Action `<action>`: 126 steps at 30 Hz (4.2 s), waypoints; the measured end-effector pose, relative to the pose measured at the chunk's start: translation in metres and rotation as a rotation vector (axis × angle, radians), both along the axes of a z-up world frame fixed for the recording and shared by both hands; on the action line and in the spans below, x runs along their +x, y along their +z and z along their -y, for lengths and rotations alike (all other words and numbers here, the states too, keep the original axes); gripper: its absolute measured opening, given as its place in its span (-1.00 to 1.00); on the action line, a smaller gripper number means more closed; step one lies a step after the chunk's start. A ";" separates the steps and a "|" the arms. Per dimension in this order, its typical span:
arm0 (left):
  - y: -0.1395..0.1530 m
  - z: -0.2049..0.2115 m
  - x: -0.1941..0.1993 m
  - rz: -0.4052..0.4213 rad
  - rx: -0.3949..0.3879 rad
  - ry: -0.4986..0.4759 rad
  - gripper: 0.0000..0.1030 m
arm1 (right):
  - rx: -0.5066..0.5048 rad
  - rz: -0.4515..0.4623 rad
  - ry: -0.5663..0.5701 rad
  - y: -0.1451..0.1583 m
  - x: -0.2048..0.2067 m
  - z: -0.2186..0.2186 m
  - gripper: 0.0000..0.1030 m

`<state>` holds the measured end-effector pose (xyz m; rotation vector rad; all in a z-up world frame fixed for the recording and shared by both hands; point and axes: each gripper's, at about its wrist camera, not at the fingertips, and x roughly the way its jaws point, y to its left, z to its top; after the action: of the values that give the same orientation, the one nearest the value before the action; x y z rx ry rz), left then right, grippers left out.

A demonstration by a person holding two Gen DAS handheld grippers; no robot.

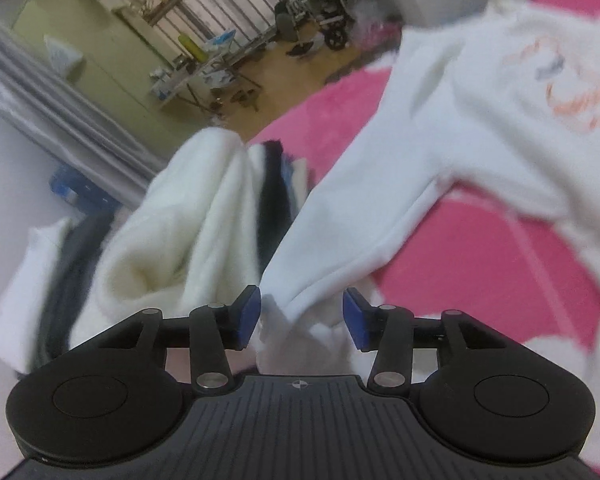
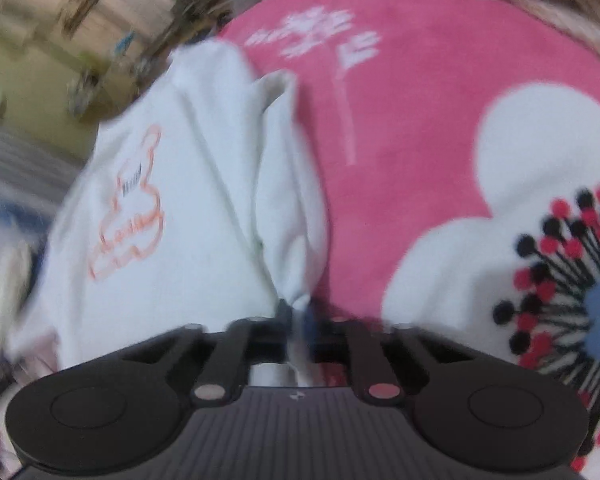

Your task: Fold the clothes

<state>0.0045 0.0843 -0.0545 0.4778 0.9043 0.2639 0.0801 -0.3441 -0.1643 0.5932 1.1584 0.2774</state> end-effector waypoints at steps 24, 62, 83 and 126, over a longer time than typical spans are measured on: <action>-0.073 0.090 -0.008 -0.272 -0.459 -0.233 -0.03 | 0.026 0.071 -0.170 0.000 -0.015 0.021 -0.29; -0.071 0.084 -0.016 -0.324 -0.334 -0.262 0.19 | -1.312 0.303 0.139 0.149 0.100 0.114 0.83; -0.053 0.011 0.038 -0.202 -0.642 -0.029 0.19 | -2.003 0.746 1.336 0.056 -0.016 0.066 1.00; 0.015 0.016 0.214 -0.067 -0.551 -0.233 0.11 | -0.332 0.313 0.441 0.053 0.279 -0.154 0.16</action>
<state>0.2189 0.0681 -0.0392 0.0772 0.9324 -0.2148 0.3591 -0.1900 -0.1117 -0.0072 0.9914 0.5222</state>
